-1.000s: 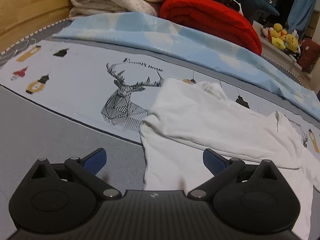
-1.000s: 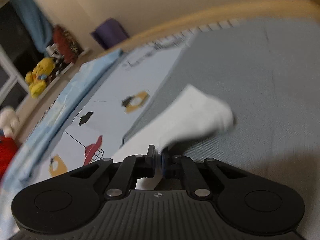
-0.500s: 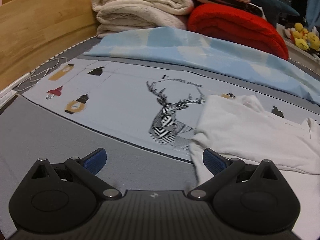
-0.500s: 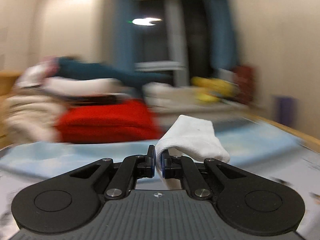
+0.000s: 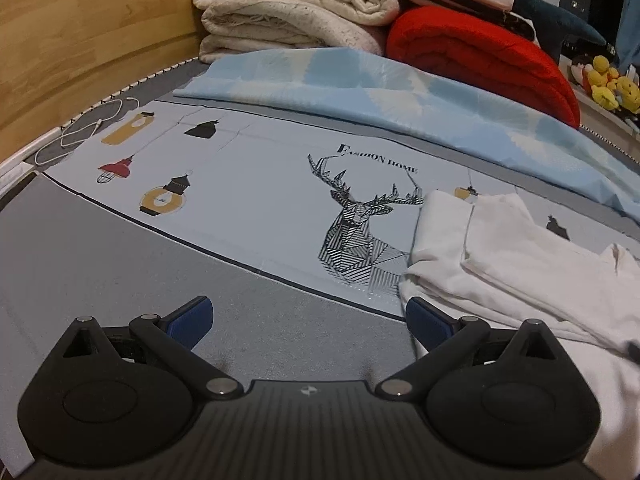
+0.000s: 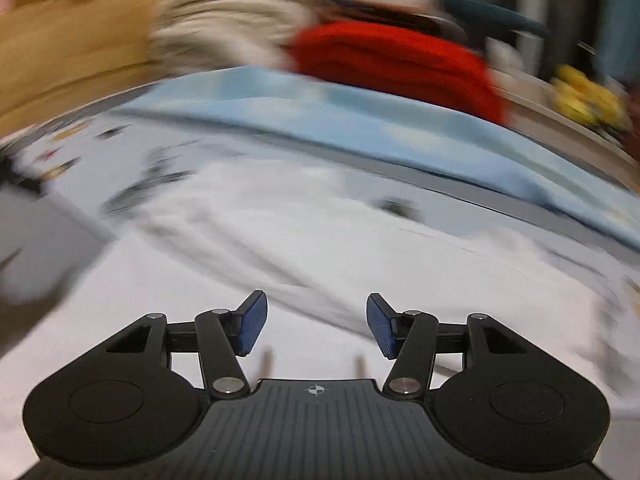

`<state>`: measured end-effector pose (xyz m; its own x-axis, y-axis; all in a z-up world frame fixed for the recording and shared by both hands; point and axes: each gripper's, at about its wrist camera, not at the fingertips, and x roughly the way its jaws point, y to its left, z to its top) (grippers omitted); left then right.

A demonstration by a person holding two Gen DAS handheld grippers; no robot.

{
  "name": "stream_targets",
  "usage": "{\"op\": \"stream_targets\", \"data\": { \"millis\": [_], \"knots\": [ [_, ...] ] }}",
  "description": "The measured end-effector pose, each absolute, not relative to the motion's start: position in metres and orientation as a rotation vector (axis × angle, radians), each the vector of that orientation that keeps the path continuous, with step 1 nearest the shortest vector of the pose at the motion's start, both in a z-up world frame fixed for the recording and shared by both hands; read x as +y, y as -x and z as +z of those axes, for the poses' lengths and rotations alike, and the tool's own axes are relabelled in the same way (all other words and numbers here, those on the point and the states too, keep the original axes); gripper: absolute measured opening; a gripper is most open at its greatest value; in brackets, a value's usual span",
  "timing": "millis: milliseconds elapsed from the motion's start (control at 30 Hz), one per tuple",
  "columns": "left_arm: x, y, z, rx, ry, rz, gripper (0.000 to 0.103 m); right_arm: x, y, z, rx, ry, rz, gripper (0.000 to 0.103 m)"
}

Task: Fold small clothes

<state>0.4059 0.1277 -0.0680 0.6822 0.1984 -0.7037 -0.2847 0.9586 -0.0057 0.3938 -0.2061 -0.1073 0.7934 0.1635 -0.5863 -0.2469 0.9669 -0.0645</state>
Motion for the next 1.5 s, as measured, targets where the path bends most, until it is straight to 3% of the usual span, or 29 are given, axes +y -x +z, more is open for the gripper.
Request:
{"op": "stream_targets", "data": {
  "millis": [267,667,733,767,800,933,1000,1167,1267,1333,1367,1500],
  "knots": [
    [0.098,-0.407,-0.075,0.792,0.069,0.219,0.103,-0.354,-0.306,-0.089,0.653,-0.101,-0.173,0.059],
    [0.065,-0.408,-0.091,0.811,-0.043,0.182,0.103,-0.370,-0.303,-0.103,0.635,-0.057,-0.180,0.057],
    [0.064,-0.410,-0.092,0.814,-0.036,0.178,0.103,-0.371,-0.316,-0.109,0.653,-0.028,-0.153,0.040],
    [0.063,-0.410,-0.092,0.815,-0.030,0.175,0.103,-0.370,-0.322,-0.112,0.662,-0.017,-0.133,0.018],
    [0.063,-0.411,-0.093,0.817,-0.026,0.171,0.103,-0.368,-0.331,-0.115,0.670,0.004,-0.113,0.015],
    [0.059,-0.414,-0.095,0.823,-0.040,0.161,0.103,-0.356,-0.353,-0.124,0.647,0.092,-0.075,0.017],
    [0.058,-0.415,-0.096,0.823,-0.046,0.161,0.103,-0.353,-0.367,-0.129,0.644,0.134,-0.062,0.026],
    [0.058,-0.415,-0.100,0.832,-0.091,0.157,0.103,-0.379,-0.398,-0.144,0.720,0.018,-0.069,0.031],
    [0.061,-0.417,-0.100,0.835,-0.064,0.162,0.103,-0.386,-0.403,-0.149,0.695,-0.002,0.002,0.042],
    [0.062,-0.417,-0.100,0.843,-0.040,0.152,0.103,-0.388,-0.403,-0.153,0.676,-0.006,0.047,0.018],
    [0.062,-0.418,-0.100,0.845,-0.039,0.148,0.103,-0.385,-0.401,-0.153,0.668,0.033,0.053,0.011],
    [0.060,-0.418,-0.098,0.838,-0.050,0.142,0.103,-0.366,-0.373,-0.136,0.584,0.230,0.091,0.012]
  ]
}}
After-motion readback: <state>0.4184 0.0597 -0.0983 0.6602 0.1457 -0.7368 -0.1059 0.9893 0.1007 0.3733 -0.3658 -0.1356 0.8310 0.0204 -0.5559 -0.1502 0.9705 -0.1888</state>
